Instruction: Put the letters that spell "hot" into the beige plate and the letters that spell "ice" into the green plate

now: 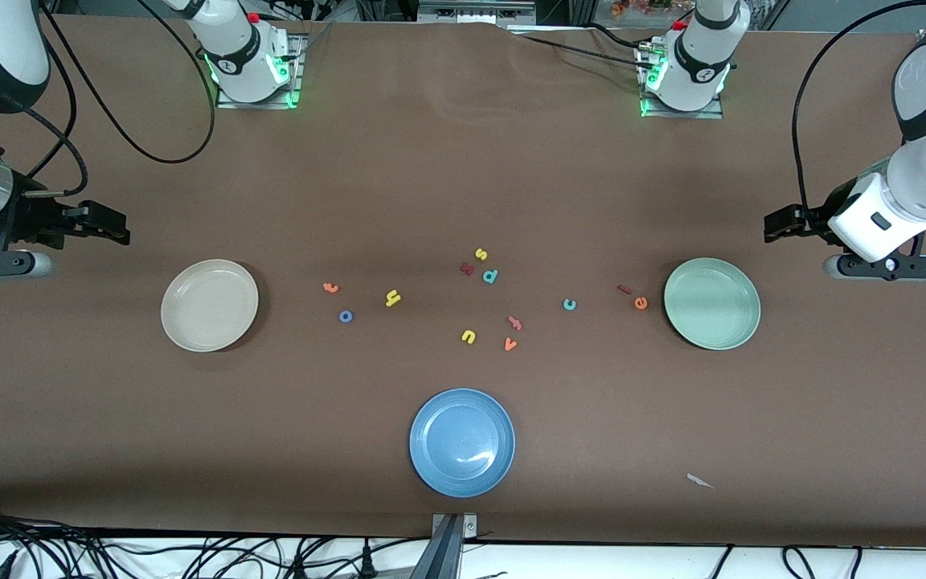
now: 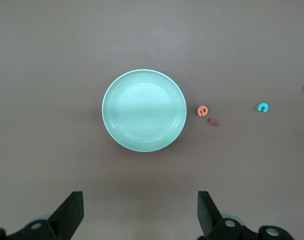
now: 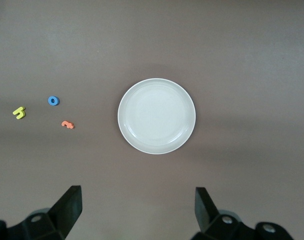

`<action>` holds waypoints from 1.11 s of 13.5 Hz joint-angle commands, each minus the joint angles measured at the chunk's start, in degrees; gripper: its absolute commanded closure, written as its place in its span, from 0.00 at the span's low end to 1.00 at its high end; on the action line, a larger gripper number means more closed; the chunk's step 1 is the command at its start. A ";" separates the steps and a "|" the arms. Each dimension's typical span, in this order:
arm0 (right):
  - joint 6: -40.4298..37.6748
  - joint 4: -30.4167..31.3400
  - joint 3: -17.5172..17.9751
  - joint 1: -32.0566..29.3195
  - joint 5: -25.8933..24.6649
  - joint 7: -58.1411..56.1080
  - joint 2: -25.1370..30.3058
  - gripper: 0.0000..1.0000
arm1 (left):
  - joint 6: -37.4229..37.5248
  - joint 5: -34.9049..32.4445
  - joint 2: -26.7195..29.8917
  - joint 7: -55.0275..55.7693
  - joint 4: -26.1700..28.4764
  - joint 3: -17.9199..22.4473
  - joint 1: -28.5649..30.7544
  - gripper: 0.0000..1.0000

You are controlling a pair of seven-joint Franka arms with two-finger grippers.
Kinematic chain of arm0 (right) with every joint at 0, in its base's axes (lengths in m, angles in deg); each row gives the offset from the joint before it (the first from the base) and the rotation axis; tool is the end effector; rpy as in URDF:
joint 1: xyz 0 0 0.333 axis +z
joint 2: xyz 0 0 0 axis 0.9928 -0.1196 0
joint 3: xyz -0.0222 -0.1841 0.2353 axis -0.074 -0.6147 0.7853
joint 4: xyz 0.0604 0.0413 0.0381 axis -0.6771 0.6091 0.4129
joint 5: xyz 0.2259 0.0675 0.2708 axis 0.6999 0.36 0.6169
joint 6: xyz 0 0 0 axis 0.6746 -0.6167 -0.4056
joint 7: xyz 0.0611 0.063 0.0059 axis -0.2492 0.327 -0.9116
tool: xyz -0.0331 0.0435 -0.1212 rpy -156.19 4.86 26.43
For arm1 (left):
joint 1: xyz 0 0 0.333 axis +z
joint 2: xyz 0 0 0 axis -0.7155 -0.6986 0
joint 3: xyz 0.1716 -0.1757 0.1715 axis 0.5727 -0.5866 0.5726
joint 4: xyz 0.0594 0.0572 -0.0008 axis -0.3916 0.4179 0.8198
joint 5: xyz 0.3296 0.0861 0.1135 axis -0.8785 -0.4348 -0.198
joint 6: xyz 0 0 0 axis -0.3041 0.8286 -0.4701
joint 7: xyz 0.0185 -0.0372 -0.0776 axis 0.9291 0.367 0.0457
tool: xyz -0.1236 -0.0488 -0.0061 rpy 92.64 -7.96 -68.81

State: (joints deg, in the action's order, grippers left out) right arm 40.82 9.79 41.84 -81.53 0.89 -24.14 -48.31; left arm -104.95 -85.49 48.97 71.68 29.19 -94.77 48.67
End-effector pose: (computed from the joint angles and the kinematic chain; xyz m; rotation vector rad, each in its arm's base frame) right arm 0.5666 0.0165 0.5086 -3.1305 -0.1218 0.1385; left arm 0.5381 -0.0212 0.4719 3.1286 -0.0192 -0.2497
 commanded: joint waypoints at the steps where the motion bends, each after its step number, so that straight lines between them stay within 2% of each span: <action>1: -1.08 -0.84 -0.09 -0.11 0.96 -1.00 -0.23 0.00 | -0.41 0.61 0.29 0.15 0.34 -0.10 -0.08 0.00; 15: -1.17 -0.93 -0.18 -0.20 1.05 -1.00 -0.14 0.00 | -0.76 0.61 -0.32 1.03 0.34 -0.62 -0.26 0.00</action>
State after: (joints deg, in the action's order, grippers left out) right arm 40.78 9.79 41.75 -81.58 0.89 -24.15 -48.31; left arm -104.98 -85.49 48.46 72.07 29.20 -95.28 48.51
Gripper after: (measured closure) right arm 0.000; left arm 0.000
